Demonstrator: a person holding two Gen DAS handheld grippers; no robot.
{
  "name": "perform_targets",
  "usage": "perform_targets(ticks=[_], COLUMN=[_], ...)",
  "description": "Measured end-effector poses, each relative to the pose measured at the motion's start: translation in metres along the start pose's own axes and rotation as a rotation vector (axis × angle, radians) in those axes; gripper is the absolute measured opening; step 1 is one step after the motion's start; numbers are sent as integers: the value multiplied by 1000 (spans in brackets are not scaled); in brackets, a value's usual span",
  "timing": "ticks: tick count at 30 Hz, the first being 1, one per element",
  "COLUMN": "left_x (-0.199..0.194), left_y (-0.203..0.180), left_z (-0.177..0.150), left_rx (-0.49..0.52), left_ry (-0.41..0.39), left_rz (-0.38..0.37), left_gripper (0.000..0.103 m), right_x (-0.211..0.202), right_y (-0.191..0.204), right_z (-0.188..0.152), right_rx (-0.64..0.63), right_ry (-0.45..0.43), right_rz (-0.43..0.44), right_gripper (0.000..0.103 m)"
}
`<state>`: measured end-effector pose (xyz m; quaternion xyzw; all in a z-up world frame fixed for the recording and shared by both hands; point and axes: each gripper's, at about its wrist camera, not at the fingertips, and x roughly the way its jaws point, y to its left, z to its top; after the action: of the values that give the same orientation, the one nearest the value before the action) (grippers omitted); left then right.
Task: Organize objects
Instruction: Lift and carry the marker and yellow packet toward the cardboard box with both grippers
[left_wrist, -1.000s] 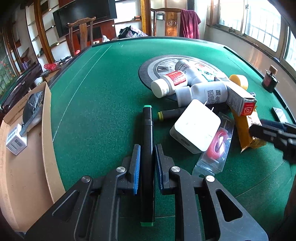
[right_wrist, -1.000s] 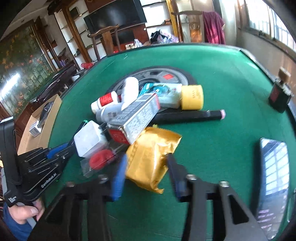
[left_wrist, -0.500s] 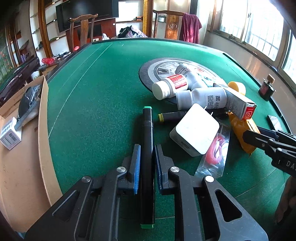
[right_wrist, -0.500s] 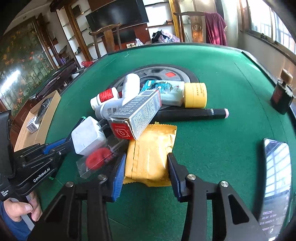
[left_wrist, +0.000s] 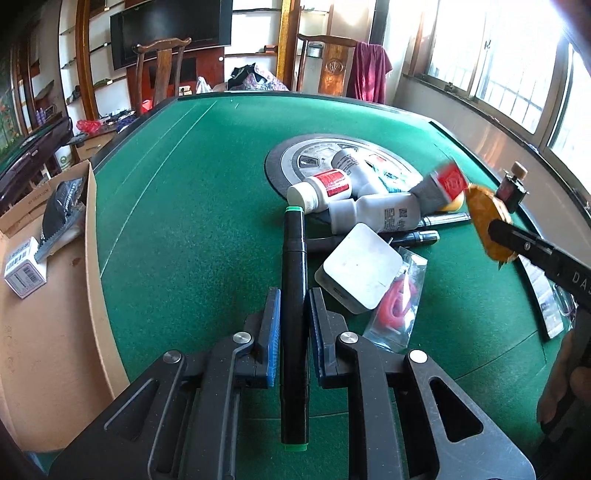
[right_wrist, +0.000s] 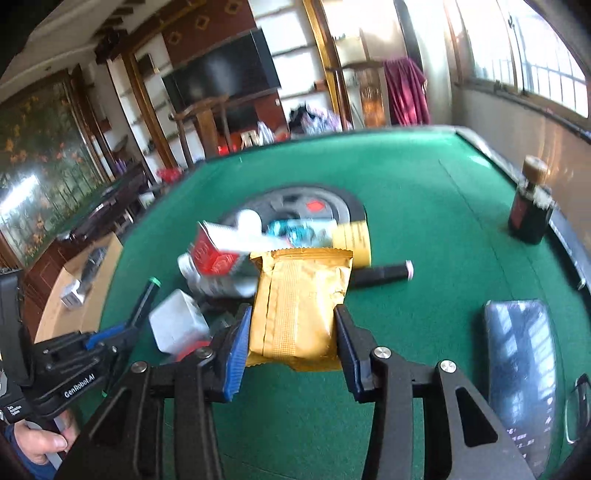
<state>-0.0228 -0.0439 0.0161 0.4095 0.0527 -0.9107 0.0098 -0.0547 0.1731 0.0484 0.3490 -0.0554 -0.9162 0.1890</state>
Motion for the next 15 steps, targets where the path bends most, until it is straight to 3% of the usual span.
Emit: perform_targets(ticks=[15], left_x=[-18], left_y=[6], left_z=[-5], left_rx=[-19], left_ry=[-25], left_rz=[-15], left_gripper=[14], right_x=[2], right_y=[5], right_z=[0], right_rx=[-16], right_ry=[-3], right_rz=[47], right_gripper=[44])
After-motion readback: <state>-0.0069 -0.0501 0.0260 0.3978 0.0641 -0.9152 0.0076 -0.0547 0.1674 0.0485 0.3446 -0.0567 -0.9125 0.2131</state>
